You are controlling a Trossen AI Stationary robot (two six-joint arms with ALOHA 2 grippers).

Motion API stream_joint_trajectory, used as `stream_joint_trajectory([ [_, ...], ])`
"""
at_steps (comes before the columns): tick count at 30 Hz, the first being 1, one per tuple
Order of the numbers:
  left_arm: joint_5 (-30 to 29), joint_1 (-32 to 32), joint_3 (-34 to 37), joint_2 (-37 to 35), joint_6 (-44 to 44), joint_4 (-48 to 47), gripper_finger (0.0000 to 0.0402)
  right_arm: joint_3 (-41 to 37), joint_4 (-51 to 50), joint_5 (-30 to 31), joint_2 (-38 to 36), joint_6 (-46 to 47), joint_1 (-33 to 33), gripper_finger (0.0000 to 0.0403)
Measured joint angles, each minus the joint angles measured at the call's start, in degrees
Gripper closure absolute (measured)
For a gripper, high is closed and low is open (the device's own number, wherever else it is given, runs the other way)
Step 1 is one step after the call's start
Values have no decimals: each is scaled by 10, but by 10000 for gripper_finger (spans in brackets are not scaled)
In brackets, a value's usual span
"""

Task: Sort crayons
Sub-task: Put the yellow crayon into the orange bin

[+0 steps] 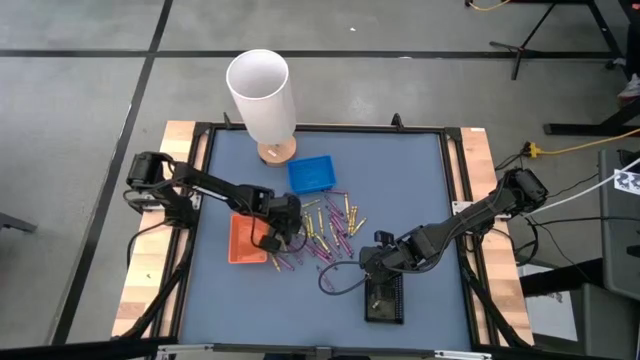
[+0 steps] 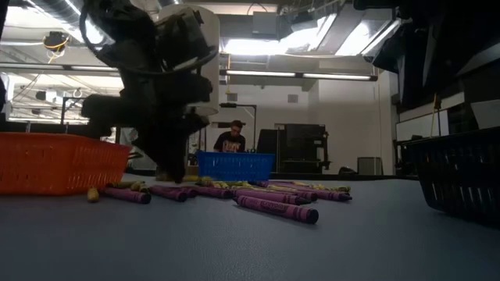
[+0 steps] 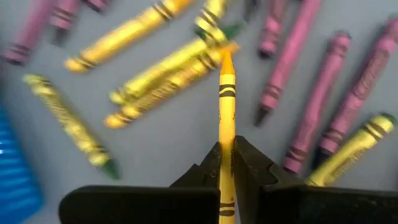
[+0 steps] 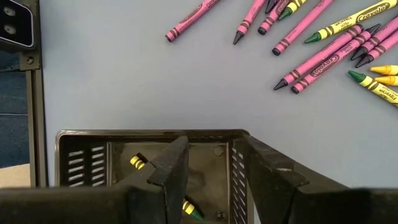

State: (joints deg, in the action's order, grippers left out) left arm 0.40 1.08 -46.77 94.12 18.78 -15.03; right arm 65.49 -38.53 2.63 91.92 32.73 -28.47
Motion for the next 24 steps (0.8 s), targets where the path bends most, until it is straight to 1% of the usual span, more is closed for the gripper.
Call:
stream_joint_trajectory([
  [3,-18,1,0,-25,0,-13,396,0,2,0,0,0,0,251],
  [8,-31,1,-1,-79,-5,-38,396,0,3,0,0,0,0,251],
  [12,-31,2,-2,-131,-27,-90,396,0,15,0,0,0,0,251],
  [16,-29,7,-2,-184,-70,-176,396,0,27,4,0,0,0,251],
  [21,-27,28,-2,-238,-125,-290,396,0,31,57,0,0,0,251],
  [24,-27,44,-2,-256,-158,-341,396,0,38,109,0,0,0,251],
])
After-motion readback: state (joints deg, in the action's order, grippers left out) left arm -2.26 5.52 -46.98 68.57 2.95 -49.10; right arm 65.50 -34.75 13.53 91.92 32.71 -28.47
